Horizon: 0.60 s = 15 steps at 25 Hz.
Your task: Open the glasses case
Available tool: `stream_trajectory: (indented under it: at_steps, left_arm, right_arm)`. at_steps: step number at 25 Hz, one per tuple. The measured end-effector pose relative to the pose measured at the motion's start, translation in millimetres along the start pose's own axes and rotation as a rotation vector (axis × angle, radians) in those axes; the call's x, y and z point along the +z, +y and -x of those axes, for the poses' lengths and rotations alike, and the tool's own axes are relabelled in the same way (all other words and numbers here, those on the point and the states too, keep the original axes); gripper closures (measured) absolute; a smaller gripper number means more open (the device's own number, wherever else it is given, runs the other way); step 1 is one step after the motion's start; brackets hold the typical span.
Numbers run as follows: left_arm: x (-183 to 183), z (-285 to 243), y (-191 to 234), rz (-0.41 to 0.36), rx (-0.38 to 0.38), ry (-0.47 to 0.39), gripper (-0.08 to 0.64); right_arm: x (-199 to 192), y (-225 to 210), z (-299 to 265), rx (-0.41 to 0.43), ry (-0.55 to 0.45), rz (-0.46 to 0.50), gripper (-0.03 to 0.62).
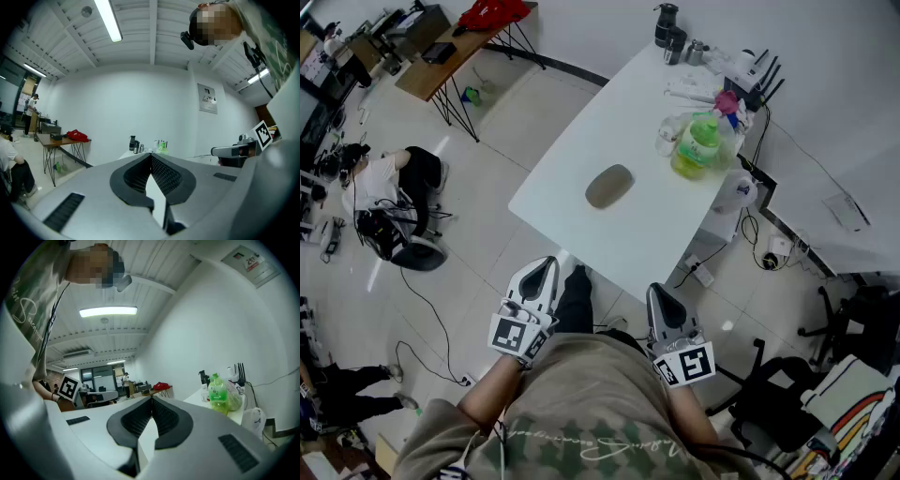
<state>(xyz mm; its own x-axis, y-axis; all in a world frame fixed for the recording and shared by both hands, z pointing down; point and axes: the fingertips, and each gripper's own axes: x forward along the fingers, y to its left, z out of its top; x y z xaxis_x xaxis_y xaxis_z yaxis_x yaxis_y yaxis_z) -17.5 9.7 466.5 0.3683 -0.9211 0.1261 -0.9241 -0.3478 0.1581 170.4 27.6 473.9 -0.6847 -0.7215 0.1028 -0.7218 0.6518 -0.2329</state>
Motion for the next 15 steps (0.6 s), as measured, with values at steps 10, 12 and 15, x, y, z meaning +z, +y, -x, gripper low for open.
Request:
stream_trajectory:
  at_steps: [10, 12, 15]
  left_arm:
    - [32, -99, 104, 0.023, -0.117, -0.01, 0.554]
    - [36, -120, 128, 0.021, -0.133, -0.01, 0.554]
    - [42, -148, 157, 0.049, -0.159, -0.011, 0.554]
  right_arm:
    - [34, -61, -121, -0.202, -0.046, -0.035, 0.583]
    - [34, -67, -147, -0.224, -0.047, -0.073, 0.583]
    - [34, -77, -172, -0.297, -0.069, -0.165, 0.583]
